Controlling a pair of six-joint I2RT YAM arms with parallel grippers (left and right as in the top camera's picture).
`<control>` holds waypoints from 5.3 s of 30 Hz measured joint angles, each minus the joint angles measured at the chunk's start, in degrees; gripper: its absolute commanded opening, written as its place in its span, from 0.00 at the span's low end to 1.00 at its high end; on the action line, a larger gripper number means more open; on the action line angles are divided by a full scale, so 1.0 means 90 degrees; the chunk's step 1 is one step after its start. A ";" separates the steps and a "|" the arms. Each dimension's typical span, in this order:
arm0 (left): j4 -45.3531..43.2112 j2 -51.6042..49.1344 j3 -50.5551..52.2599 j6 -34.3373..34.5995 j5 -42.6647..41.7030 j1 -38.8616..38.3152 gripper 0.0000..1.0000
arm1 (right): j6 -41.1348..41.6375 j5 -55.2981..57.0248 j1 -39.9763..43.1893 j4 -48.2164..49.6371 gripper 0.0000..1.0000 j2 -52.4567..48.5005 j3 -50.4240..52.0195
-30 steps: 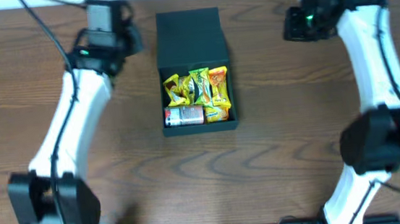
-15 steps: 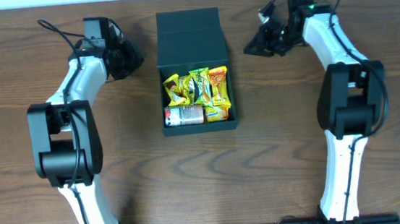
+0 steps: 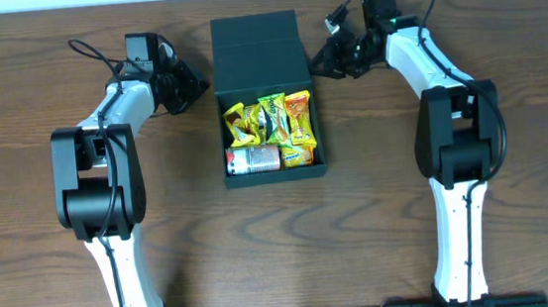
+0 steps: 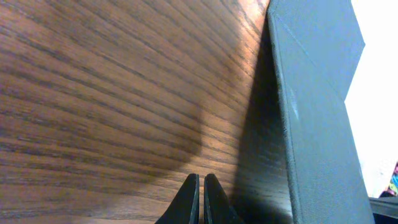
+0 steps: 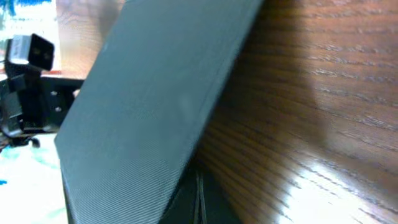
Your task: Pack container
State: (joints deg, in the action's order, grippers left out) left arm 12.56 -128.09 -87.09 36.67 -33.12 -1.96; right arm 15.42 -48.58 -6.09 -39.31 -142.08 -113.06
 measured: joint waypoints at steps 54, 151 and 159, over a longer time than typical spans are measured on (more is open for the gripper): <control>-0.3121 0.0000 0.0002 0.0260 -0.2118 0.0379 0.06 | 0.0384 -0.3106 0.0075 0.2858 0.02 -0.0262 0.0015; 0.5838 0.1503 -0.5605 -0.3784 0.1736 -0.0998 0.06 | -0.0087 0.0597 0.0940 -0.0345 0.02 0.0670 -0.3303; 0.7570 0.3436 -0.5758 -0.4585 0.2642 -0.0991 0.06 | -0.0780 0.1056 0.1005 -0.1095 0.01 0.2540 -0.3339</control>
State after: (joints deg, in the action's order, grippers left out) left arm 80.68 -97.17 -138.91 -4.60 -9.34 -10.87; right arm 8.40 -39.07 2.96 -49.17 -119.22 -143.11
